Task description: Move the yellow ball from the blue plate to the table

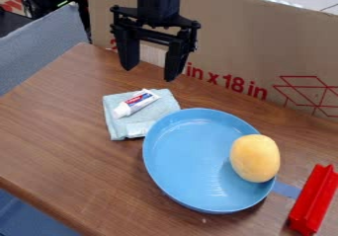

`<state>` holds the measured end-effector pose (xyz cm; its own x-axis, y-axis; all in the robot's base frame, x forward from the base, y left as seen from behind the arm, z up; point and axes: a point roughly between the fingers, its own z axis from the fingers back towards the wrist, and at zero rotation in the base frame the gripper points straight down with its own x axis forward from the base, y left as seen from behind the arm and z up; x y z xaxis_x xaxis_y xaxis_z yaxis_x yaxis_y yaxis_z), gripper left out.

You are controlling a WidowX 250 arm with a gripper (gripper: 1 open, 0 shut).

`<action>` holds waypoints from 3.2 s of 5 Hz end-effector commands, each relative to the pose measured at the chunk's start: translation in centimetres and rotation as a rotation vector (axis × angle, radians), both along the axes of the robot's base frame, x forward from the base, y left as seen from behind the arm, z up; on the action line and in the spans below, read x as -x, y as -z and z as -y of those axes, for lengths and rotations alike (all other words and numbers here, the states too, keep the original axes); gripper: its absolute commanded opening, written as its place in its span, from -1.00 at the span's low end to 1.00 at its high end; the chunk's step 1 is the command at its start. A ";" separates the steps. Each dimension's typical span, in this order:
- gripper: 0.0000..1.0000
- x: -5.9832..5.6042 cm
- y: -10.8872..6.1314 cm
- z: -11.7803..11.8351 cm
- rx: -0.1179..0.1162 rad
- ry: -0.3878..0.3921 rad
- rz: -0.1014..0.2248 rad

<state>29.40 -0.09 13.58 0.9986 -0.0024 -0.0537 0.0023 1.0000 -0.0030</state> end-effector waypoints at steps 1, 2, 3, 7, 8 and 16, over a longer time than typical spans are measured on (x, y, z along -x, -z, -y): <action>1.00 0.5 -0.4 -0.4 -0.009 0.009 -0.027; 1.00 0.8 0.8 1.1 -0.011 -0.002 -0.049; 1.00 -0.5 1.6 4.0 0.016 0.052 -0.048; 1.00 -1.9 7.1 7.7 0.013 0.118 -0.059; 1.00 0.2 8.2 9.4 0.041 0.212 0.019; 1.00 -0.3 7.2 9.2 0.050 0.362 0.283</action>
<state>29.43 -9.31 5.17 0.9156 -0.3551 0.1884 0.3622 0.9321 -0.0032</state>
